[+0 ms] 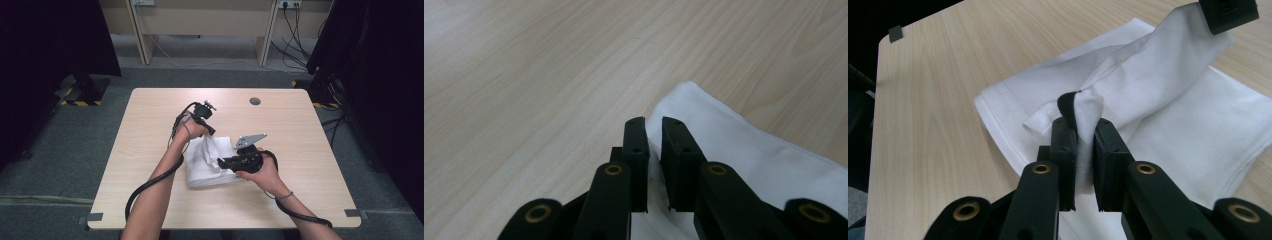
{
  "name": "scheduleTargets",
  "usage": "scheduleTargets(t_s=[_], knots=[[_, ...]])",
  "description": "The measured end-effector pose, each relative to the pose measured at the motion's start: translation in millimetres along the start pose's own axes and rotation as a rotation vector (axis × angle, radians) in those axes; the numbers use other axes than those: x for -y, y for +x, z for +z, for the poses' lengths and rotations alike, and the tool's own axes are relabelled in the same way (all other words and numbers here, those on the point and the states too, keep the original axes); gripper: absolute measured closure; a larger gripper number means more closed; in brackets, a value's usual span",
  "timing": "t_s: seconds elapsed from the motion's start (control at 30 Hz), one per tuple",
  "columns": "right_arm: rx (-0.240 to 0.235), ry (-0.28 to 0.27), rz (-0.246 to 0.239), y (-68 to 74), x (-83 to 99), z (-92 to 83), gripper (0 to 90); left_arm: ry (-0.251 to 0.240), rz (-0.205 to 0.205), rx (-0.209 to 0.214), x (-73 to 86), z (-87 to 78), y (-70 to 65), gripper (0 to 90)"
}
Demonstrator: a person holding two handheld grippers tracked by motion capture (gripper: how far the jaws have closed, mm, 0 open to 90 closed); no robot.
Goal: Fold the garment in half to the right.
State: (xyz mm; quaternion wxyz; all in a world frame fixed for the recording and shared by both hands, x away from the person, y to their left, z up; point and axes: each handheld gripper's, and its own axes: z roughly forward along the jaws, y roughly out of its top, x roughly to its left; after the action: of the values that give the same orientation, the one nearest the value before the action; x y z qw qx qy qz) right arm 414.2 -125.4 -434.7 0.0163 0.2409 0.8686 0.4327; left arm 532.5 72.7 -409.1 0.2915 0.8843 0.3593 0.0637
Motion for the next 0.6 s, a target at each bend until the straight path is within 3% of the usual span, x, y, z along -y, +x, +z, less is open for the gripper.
scheduleTargets(t_s=[0.6], knots=[[0.021, 0.009, 0.004, -3.0, 8.0, -2.7, 78.3, 0.001, 0.001, 0.005, -1.5, 5.8, -4.3, 78.0]])
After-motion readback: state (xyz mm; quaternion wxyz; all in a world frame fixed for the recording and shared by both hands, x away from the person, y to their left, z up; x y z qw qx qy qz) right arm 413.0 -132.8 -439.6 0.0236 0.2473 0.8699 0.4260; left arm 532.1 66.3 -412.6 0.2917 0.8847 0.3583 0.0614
